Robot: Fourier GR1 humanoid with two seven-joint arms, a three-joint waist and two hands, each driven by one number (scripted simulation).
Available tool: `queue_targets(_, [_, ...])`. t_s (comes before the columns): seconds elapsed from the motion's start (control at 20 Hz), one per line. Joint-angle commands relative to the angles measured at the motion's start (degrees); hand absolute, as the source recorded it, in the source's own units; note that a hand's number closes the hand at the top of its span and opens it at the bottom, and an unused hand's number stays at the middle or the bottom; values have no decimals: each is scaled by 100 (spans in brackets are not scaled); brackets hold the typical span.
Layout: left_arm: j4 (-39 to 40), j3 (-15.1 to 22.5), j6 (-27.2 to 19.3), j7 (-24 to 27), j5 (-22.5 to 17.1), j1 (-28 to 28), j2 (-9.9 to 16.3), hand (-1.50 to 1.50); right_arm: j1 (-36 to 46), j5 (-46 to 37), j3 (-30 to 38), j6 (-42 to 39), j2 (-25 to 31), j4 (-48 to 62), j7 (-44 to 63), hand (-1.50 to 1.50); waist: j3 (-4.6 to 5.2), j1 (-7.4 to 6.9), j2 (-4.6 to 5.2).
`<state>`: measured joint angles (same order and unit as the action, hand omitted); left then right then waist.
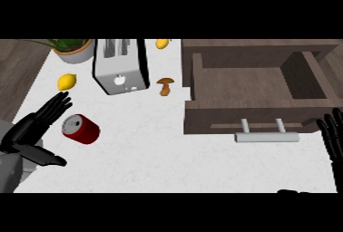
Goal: Pick up the can, place it into the drawer and close the drawer
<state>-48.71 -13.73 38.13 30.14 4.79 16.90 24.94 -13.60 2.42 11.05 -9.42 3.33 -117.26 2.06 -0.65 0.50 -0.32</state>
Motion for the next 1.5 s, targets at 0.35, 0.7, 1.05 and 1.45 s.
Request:
queue_targets(0.35, [1430,302,-33,1362,549,209,261,-150,167,107,151,-62,64,38,-26,-150,77,42,64])
queue_targets(0.7, [2094,257,-182,1158,473,798,273,-150,276,-194,-158,137,-174,-3,58,-150,83,87,92])
queue_targets(1.05, [2616,432,-302,1657,615,883,124,-150,50,-218,-165,127,-230,-206,43,-150,83,104,83])
queue_targets(1.45, [3099,493,-210,1911,685,1126,328,-150,58,294,182,-141,69,-502,360,-150,81,97,73])
